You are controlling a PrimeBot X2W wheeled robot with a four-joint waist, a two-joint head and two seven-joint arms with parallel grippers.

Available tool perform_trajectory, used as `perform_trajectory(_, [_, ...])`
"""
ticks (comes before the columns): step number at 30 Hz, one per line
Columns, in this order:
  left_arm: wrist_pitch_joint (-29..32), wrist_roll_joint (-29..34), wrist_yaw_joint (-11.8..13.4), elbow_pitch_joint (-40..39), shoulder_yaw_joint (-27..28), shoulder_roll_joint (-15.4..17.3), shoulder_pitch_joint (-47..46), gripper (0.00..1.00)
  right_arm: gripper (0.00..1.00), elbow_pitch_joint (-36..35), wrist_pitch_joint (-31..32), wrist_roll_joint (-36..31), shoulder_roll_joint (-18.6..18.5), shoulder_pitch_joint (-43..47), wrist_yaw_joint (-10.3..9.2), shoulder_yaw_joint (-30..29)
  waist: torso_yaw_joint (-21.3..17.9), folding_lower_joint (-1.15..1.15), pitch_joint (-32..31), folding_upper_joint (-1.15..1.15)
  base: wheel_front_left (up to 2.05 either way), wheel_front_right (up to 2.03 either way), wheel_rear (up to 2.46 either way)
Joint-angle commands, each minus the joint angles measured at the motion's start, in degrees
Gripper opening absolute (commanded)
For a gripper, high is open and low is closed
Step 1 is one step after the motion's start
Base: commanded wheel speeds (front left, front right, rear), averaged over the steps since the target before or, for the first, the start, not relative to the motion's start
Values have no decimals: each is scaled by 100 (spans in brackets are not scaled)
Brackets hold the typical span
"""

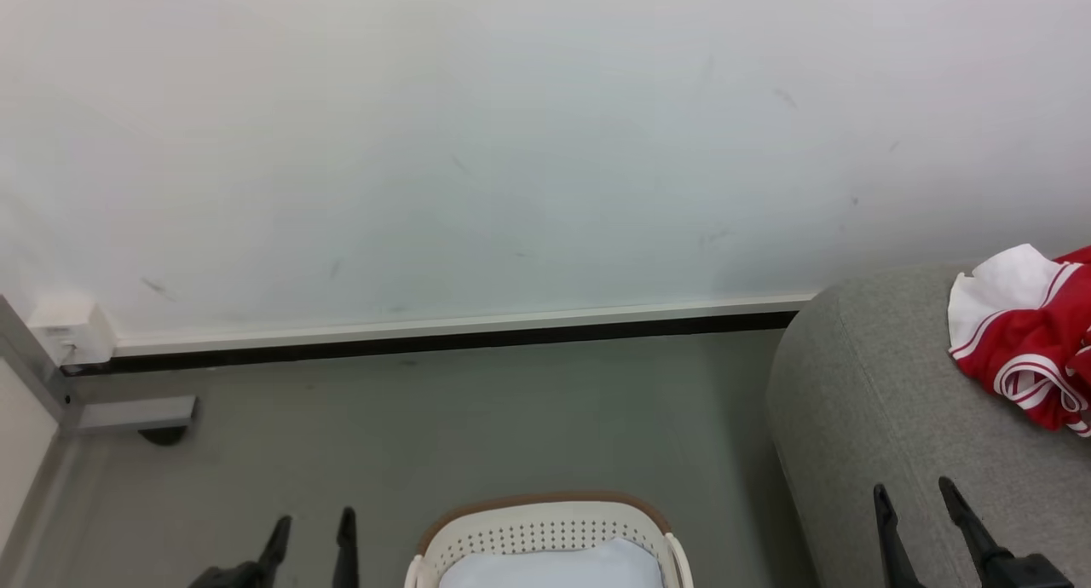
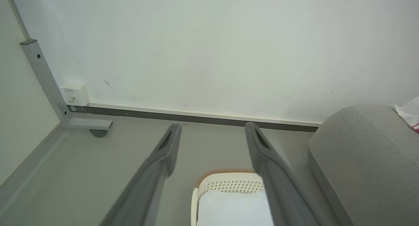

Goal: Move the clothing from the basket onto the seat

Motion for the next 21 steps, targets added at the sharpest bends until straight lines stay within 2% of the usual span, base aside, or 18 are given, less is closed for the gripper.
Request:
perform_trajectory(1, [-10,168,-36,-57,158,-60,136,100,100,51,-24,63,14,108,-15,-12,22,1,-32,0,0,0,0])
perform_trajectory(8, [-9,689,-360,-204,812,-455,501,100,100,333,-51,222,32,222,-15,204,45,1,-71,0,0,0,0])
perform_trajectory(21, [-10,1346,-977,-131,1367,-939,493,100,100,287,-53,298,35,0,-15,178,64,1,-25,0,0,0,0])
